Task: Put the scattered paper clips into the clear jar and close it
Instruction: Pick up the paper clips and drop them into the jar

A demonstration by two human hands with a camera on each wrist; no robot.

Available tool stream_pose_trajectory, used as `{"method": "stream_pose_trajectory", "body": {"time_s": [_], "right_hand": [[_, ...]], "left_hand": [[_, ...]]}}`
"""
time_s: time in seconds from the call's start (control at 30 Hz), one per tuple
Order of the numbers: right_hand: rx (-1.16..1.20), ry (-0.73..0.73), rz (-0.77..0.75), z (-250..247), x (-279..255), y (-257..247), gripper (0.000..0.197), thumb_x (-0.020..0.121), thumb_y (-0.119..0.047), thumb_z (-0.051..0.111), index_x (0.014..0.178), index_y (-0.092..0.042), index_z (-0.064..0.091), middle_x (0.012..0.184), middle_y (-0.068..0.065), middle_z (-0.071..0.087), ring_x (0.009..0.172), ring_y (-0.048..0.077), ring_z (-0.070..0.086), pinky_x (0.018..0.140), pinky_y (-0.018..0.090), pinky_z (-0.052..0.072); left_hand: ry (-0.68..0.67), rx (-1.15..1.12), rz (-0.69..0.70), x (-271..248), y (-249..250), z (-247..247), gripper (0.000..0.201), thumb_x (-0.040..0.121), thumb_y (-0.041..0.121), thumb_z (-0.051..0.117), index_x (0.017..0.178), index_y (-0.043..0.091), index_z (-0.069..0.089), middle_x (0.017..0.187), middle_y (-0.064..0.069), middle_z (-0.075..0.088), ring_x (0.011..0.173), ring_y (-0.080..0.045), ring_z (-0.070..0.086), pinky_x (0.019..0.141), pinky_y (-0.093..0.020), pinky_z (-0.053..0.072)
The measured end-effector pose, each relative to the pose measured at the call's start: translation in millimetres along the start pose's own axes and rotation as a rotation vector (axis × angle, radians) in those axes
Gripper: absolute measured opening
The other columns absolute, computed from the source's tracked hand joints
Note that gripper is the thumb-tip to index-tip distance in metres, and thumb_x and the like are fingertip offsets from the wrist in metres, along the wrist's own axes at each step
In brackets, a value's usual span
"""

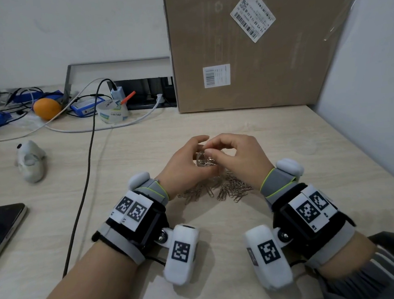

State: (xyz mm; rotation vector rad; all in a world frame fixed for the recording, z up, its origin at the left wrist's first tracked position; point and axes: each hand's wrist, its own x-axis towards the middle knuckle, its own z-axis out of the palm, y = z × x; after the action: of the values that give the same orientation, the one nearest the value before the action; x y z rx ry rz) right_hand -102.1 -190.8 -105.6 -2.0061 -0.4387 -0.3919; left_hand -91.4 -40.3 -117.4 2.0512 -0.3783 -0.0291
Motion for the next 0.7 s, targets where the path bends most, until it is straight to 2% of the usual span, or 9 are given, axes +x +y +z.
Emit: {"method": "stream_pose_trajectory", "body": {"time_s": [0.13,0.23,0.27,0.33,0.4,0.47,0.53,0.63,0.7], "right_hand": [[-0.045,0.089,0.019,-4,4,3,0.01,0.086,-0.019,0.061,0.087,-0.018,0.071,0.083,-0.011,0.069,0.077,-0.002,0.059,0.069,0.009,0.044],[-0.111,0.1,0.058,-4,5,8,0.005,0.085,-0.02,0.063,0.086,-0.018,0.068,0.08,-0.015,0.064,0.071,-0.003,0.057,0.062,0.007,0.04],[-0.138,0.055,0.076,-4,4,8,0.006,0.084,-0.021,0.064,0.087,-0.017,0.067,0.082,-0.012,0.064,0.073,-0.001,0.057,0.064,0.007,0.039],[-0.226,-0.125,0.113,-1,3,10,0.015,0.083,-0.028,0.065,0.095,-0.018,0.067,0.094,-0.006,0.065,0.089,0.008,0.058,0.075,0.017,0.041],[-0.333,-0.342,0.105,3,1,13,0.032,0.081,-0.039,0.066,0.107,-0.022,0.065,0.113,-0.003,0.063,0.107,0.013,0.053,0.092,0.026,0.039],[-0.393,-0.478,0.07,8,-1,14,0.05,0.073,-0.054,0.066,0.116,-0.029,0.06,0.123,-0.006,0.059,0.117,0.017,0.048,0.104,0.037,0.036],[-0.429,-0.534,0.045,12,-2,14,0.062,0.066,-0.062,0.066,0.119,-0.033,0.057,0.126,-0.011,0.058,0.121,0.017,0.045,0.105,0.044,0.034],[-0.468,-0.609,-0.02,18,-4,12,0.072,0.059,-0.068,0.06,0.122,-0.034,0.055,0.126,-0.013,0.058,0.119,0.015,0.048,0.101,0.047,0.037],[-0.448,-0.652,-0.037,21,-5,12,0.067,0.061,-0.065,0.06,0.12,-0.033,0.057,0.123,-0.01,0.059,0.113,0.016,0.052,0.097,0.046,0.04]], "left_hand": [[0.107,0.021,-0.057,4,-2,-4,0.076,0.073,0.028,0.08,0.137,0.023,0.041,0.119,0.006,0.059,0.107,-0.009,0.057,0.095,-0.03,0.048],[0.243,0.007,-0.096,6,-4,-7,0.072,0.073,0.028,0.078,0.135,0.021,0.042,0.121,0.001,0.059,0.106,-0.014,0.058,0.097,-0.033,0.047],[0.286,-0.01,-0.115,7,-6,-8,0.071,0.074,0.027,0.078,0.135,0.02,0.042,0.122,-0.001,0.058,0.107,-0.015,0.058,0.098,-0.035,0.047],[0.361,-0.042,-0.146,9,-9,-12,0.071,0.074,0.027,0.077,0.135,0.019,0.042,0.125,-0.004,0.056,0.11,-0.02,0.057,0.099,-0.04,0.047],[0.417,-0.052,-0.157,11,-11,-14,0.071,0.074,0.028,0.077,0.136,0.018,0.042,0.125,-0.005,0.056,0.113,-0.021,0.057,0.099,-0.042,0.047],[0.444,-0.062,-0.155,12,-10,-15,0.07,0.074,0.027,0.076,0.135,0.018,0.043,0.124,-0.004,0.056,0.113,-0.021,0.056,0.1,-0.042,0.046],[0.449,-0.069,-0.151,12,-10,-14,0.07,0.074,0.026,0.076,0.135,0.018,0.043,0.122,-0.004,0.056,0.113,-0.021,0.056,0.1,-0.041,0.046],[0.44,-0.064,-0.144,13,-9,-13,0.07,0.073,0.026,0.077,0.134,0.017,0.043,0.121,-0.005,0.057,0.11,-0.022,0.058,0.099,-0.042,0.047],[0.431,-0.063,-0.142,13,-9,-12,0.069,0.073,0.026,0.078,0.133,0.017,0.044,0.118,-0.004,0.057,0.108,-0.022,0.059,0.099,-0.042,0.047]]}}
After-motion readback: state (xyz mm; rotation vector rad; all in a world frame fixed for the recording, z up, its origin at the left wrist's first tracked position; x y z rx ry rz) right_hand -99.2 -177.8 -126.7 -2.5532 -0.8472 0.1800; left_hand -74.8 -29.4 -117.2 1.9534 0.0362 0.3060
